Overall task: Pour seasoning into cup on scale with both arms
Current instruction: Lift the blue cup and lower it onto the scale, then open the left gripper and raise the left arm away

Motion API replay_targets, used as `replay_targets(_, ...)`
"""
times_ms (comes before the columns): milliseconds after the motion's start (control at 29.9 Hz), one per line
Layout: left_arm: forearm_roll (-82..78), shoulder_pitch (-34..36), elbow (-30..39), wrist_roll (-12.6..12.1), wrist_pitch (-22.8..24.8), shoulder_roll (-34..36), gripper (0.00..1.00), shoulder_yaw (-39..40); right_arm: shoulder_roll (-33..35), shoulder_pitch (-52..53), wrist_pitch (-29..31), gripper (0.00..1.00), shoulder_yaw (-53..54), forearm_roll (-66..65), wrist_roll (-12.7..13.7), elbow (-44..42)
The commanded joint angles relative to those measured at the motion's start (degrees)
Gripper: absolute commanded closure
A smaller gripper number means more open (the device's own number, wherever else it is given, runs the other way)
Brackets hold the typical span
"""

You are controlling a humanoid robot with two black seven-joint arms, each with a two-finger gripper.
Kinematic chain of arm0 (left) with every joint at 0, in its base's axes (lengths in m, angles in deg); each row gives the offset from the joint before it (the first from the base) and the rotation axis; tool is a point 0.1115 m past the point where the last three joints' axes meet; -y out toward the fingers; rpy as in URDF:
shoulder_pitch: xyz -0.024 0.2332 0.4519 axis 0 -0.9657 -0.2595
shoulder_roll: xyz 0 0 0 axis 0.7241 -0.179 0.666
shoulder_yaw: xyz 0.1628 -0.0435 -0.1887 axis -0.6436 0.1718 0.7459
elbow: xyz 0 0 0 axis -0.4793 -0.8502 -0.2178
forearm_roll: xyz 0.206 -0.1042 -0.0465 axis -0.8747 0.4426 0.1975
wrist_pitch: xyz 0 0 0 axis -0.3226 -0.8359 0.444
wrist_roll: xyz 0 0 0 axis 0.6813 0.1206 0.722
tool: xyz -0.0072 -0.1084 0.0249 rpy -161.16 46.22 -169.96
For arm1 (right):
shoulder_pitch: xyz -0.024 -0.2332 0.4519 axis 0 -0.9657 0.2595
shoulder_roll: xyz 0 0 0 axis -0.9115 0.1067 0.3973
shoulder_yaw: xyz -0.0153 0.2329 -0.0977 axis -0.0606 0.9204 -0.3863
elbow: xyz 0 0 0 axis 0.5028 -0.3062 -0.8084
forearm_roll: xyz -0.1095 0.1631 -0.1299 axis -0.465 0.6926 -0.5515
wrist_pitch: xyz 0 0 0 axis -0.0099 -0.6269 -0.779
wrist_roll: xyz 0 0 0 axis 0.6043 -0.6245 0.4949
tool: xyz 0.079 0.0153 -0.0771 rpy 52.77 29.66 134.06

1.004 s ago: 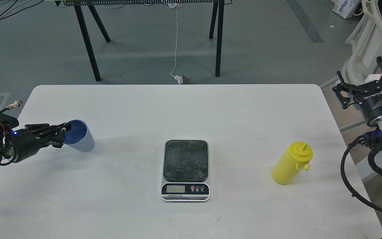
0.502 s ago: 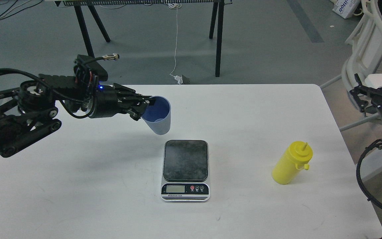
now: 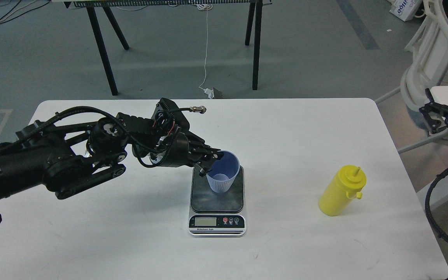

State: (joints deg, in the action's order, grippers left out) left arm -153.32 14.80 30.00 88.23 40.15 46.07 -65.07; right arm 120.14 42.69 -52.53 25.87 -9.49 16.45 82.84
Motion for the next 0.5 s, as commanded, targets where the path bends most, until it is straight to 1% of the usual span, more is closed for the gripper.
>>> replay_targets(0, 0.17, -0.48, 0.04, 0.02, 0.30, -0.05, 0.84, 0.05, -0.02, -0.03, 0.00, 0.00, 0.04, 0.00, 0.00, 0.17)
replay_targets(67, 0.26, -0.49, 0.04, 0.02, 0.39, -0.22, 0.75, 0.05, -0.02, -0.03, 0.00, 0.00, 0.04, 0.00, 0.00, 0.08)
replay_targets(100, 0.18, -0.49, 0.04, 0.02, 0.39, -0.31, 0.68, 0.05, -0.02, -0.03, 0.00, 0.00, 0.04, 0.00, 0.00, 0.08)
replay_targets(134, 0.18, -0.49, 0.04, 0.02, 0.39, -0.22, 0.59, 0.05, -0.02, -0.03, 0.00, 0.00, 0.04, 0.00, 0.00, 0.08)
replay_targets(167, 0.18, -0.49, 0.04, 0.02, 0.39, -0.22, 0.47, 0.05, -0.02, -0.03, 0.00, 0.00, 0.04, 0.00, 0.00, 0.08)
replay_targets(201, 0.26, -0.49, 0.04, 0.02, 0.39, -0.13, 0.38, 0.13, -0.02, -0.03, 0.00, 0.00, 0.04, 0.00, 0.00, 0.08)
replay_targets(301, 0.61, -0.49, 0.13, 0.02, 0.30, 0.48, 0.26, 0.84, 0.07, -0.12, 0.00, 0.00, 0.04, 0.00, 0.00, 0.17)
replay_targets(402, 2.01, -0.40, 0.66, 0.54, -0.05, 2.06, 0.18, 2.41, 0.24, -0.64, 0.00, 0.00, 0.04, 0.00, 0.09, 0.35)
replay_targets(469, 6.22, -0.14, 1.62, 0.72, -0.05, 3.38, 0.13, 4.87, 1.64, -0.91, 0.00, 0.00, 0.04, 0.09, 0.09, 0.79)
